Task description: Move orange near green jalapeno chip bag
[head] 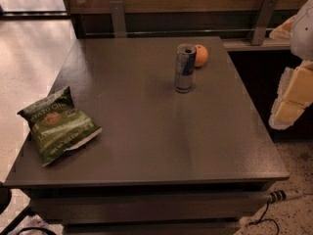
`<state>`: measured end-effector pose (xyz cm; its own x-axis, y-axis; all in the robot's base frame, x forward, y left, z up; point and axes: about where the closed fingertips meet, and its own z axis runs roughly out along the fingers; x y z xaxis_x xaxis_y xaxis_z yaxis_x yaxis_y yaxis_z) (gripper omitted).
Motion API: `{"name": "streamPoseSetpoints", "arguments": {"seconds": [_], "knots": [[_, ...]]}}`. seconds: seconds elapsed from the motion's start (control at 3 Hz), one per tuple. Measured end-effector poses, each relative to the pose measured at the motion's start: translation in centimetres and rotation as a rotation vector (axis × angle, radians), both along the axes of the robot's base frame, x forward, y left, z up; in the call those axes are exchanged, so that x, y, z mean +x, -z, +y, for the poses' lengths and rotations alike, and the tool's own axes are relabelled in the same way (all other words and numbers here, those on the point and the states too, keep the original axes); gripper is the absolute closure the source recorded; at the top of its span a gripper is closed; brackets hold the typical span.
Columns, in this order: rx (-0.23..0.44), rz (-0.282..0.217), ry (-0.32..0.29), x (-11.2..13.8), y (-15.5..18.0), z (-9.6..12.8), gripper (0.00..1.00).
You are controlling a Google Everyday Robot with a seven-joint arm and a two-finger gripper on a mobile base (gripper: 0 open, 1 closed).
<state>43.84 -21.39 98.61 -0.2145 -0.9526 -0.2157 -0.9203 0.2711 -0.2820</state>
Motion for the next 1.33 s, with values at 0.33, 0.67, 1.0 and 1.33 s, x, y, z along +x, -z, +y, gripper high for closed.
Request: {"name": "streamPoseSetpoints", "arguments": {"seconds": [0.33,0.67,1.0,1.33], "knots": [[0.000,0.000,0.000,0.0,0.0,0.0,0.00],[0.026,-0.021,0.016,1.3,-0.1,-1.0,0.00],[0.081,-0.092,0.035,4.7,-0.1,-3.1,0.00],[0.166,-0.173,0.051,8.9,0.4,-4.8,0.00]]}}
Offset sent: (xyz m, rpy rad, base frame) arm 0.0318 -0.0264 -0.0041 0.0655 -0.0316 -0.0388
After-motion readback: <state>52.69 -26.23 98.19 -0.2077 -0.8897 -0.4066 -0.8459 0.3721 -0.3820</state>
